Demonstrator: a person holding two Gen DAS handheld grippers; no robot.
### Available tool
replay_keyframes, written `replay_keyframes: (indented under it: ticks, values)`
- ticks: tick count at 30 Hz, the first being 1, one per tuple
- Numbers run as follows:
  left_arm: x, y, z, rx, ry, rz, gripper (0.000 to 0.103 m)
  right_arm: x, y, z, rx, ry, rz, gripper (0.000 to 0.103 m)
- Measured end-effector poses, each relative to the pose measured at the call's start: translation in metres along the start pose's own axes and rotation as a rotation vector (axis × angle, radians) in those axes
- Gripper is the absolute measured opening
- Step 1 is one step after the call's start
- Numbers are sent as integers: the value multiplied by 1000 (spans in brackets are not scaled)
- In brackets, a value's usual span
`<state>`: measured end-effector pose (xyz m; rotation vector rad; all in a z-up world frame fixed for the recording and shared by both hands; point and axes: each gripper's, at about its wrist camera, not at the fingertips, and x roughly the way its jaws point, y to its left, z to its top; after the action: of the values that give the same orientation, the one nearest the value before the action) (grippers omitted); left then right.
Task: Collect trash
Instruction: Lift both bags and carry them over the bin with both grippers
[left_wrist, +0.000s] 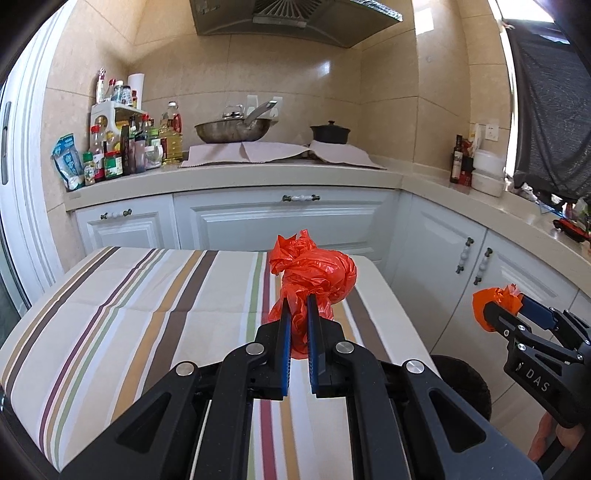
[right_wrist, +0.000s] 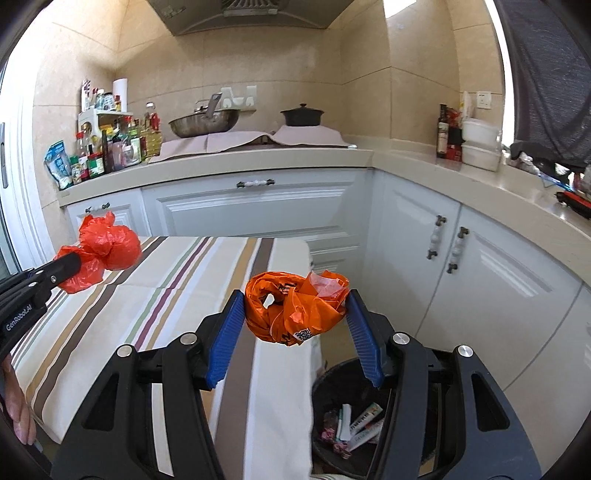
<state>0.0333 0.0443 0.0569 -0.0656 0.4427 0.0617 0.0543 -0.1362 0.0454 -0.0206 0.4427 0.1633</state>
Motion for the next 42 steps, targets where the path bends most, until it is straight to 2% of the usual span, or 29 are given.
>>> replay_keyframes:
  ticks: [11,25,31,42]
  values:
    - [-15,-42,-4,54,-17,-85,8,-35,-44,-10,47,-38,-97,55]
    - [-6,-104,-13,136,8,-220,8,-57,-108,-27,120,-43,-236,55]
    - [1,-123,-17,156,19,-255,8,-56,-124,-33,140,-36,-261,55]
    - [24,-146,-23,177,52,-272,8,-37,-141,-39,150,-17,-266,55]
